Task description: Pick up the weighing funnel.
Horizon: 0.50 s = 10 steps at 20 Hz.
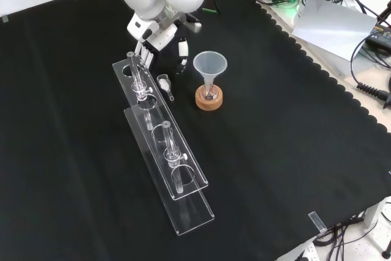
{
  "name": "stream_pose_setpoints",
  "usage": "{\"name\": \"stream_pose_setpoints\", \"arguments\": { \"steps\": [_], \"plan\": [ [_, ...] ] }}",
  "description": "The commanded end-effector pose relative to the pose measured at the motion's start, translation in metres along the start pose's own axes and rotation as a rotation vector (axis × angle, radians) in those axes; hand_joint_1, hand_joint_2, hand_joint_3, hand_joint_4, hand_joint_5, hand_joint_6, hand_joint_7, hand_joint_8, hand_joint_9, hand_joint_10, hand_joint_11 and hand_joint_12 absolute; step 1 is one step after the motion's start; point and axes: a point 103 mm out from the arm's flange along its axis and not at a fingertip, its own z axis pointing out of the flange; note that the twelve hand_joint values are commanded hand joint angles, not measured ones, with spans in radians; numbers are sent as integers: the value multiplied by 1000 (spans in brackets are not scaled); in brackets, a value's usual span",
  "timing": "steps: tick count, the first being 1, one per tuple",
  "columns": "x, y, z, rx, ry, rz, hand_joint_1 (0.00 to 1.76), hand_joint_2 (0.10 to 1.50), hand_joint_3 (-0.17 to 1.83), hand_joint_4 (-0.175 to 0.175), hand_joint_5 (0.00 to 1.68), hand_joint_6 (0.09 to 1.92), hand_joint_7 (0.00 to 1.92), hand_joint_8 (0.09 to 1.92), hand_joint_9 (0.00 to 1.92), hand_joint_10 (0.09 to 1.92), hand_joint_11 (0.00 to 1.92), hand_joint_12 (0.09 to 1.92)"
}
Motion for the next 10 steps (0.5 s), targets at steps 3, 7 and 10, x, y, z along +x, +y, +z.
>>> {"name": "stream_pose_setpoints", "arguments": {
  "steps": [3, 7, 10],
  "plan": [
    [4, 5, 6, 2, 5, -5, 792, 681, 527, -41, 606, 87, 527, 650, 809, 485, 517, 1267],
    [5, 6, 8, -1, -7, 1, 798, 680, 529, -41, 623, 95, 529, 653, 809, 486, 517, 1267],
    [9, 9, 11, -3, -22, 7, 801, 680, 531, -41, 631, 100, 532, 656, 811, 487, 518, 1267]
  ]
}}
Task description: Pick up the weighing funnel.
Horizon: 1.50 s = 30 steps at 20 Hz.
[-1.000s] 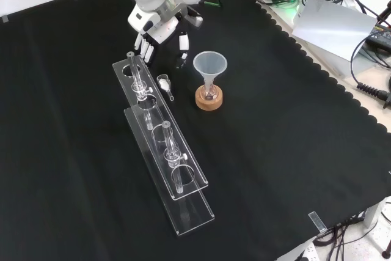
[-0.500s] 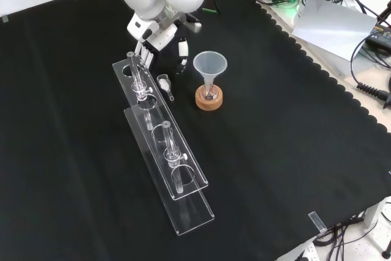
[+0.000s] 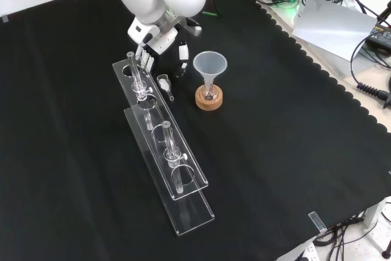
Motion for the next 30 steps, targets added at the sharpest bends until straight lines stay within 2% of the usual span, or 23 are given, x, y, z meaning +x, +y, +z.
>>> {"name": "stream_pose_setpoints", "arguments": {
  "steps": [1, 16, 23, 30],
  "plan": [
    [6, 4, 5, 0, -21, 8, 804, 679, 531, -41, 633, 101, 533, 656, 811, 488, 518, 1267],
    [10, 10, 9, 4, -32, 2, 836, 675, 539, -40, 722, 159, 539, 661, 817, 491, 523, 1264],
    [15, 15, 12, 2, -34, 2, 864, 659, 569, -35, 634, 523, 543, 661, 824, 485, 529, 1261],
    [16, 16, 12, 2, -41, 0, 871, 659, 580, -30, 645, 644, 547, 663, 829, 487, 532, 1261]
  ]
}}
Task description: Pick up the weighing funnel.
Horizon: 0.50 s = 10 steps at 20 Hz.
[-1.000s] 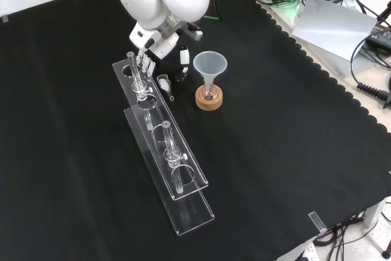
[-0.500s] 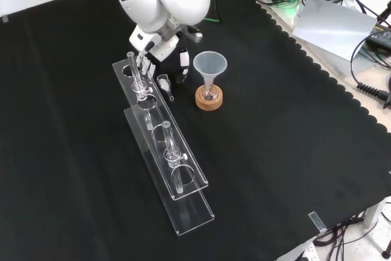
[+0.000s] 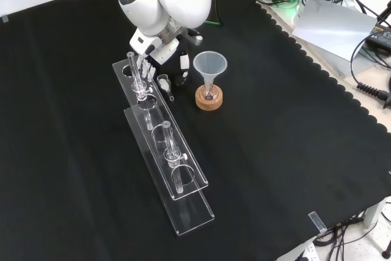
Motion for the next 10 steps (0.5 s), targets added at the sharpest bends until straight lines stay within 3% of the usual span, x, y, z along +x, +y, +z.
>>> {"name": "stream_pose_setpoints", "arguments": {
  "steps": [1, 10],
  "plan": [
    [1, 0, 0, 2, -6, 2, 872, 659, 582, -30, 644, 656, 547, 664, 829, 487, 532, 1261],
    [3, 4, 2, 13, -17, 5, 878, 660, 591, -25, 656, 711, 550, 665, 830, 488, 533, 1262]
  ]
}}
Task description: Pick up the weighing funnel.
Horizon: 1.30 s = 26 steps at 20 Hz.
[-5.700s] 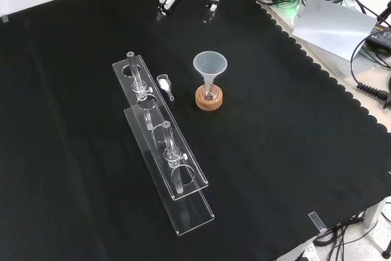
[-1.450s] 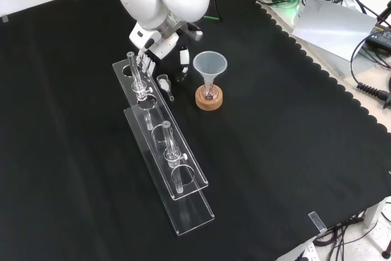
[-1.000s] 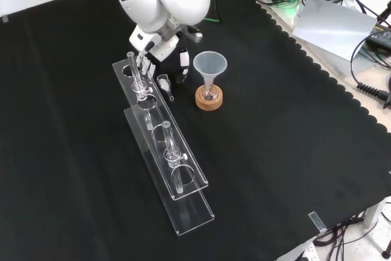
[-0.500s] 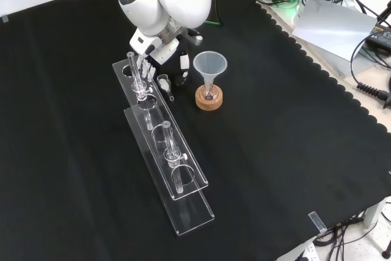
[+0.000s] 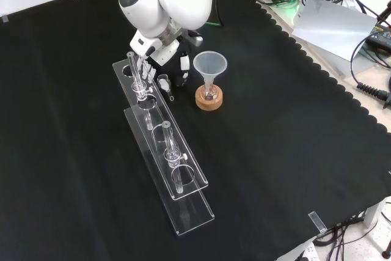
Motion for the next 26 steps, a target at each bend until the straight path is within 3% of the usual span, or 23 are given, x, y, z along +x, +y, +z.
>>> {"name": "stream_pose_setpoints", "arguments": {
  "steps": [1, 16, 21, 23, 24, 26],
  "plan": [
    [1, 3, 2, 7, -4, 4, 879, 661, 591, -25, 660, 714, 550, 666, 830, 488, 533, 1262],
    [-6, 2, 2, 9, -3, -3, 903, 681, 608, -20, 702, 743, 556, 667, 838, 489, 536, 1261],
    [-5, 1, 3, 15, -10, -1, 922, 708, 628, 2, 840, 779, 572, 666, 848, 489, 543, 1259],
    [-4, 1, 4, 14, -21, 0, 991, 875, 392, 115, 956, 906, 596, 662, 863, 487, 555, 1257],
    [-4, 1, 4, 13, -25, 2, 1017, 914, 317, 145, 1008, 907, 610, 655, 872, 483, 564, 1249],
    [-3, 0, 3, 11, -35, 6, 1050, 889, 357, 169, 1072, 896, 649, 623, 910, 451, 600, 1215]
  ]
}}
